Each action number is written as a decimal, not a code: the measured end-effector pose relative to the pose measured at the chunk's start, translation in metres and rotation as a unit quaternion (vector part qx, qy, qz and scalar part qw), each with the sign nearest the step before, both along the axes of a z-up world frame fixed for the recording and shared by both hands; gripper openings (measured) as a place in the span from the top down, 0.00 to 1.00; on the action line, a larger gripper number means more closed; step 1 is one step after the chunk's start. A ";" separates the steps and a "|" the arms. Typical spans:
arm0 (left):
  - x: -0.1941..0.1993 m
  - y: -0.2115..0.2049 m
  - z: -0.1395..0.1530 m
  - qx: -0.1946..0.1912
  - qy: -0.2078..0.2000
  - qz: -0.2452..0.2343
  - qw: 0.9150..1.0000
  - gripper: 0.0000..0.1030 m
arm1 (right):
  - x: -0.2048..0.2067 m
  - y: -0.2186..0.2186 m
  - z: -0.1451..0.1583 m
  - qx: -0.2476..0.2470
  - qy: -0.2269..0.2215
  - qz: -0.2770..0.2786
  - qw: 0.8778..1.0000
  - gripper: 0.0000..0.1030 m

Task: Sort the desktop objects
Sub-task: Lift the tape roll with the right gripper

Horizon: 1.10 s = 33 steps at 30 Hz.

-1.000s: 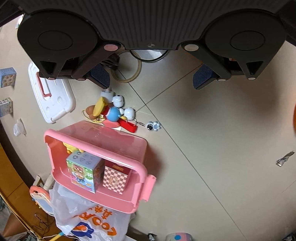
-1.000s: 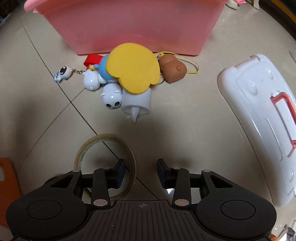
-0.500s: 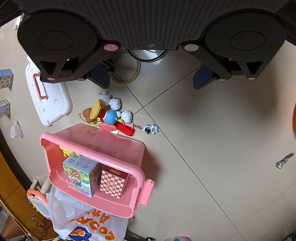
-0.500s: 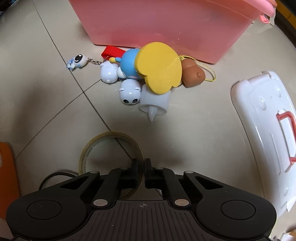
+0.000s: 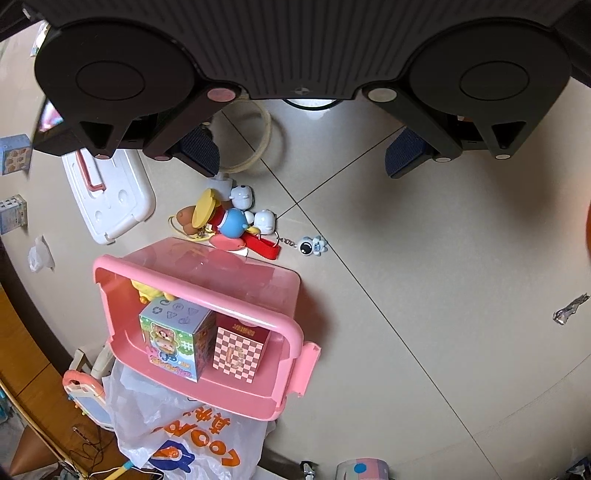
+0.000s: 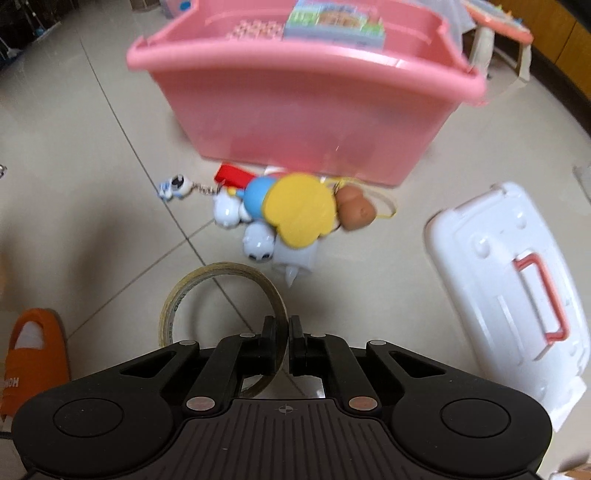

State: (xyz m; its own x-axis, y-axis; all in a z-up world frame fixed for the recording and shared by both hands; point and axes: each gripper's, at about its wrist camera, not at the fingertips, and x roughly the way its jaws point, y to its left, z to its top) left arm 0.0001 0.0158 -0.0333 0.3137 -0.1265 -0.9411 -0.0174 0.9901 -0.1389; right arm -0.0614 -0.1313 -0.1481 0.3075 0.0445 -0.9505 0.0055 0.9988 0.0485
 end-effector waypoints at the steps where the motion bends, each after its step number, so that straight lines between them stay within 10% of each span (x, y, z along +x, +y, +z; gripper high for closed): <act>1: 0.000 0.000 0.001 0.000 -0.001 0.001 1.000 0.05 | 0.002 -0.003 0.009 -0.001 -0.005 -0.001 1.000 0.95; 33: -0.002 0.001 -0.008 0.021 0.013 0.001 1.000 0.04 | 0.047 -0.024 0.136 -0.102 -0.158 0.093 0.978 0.95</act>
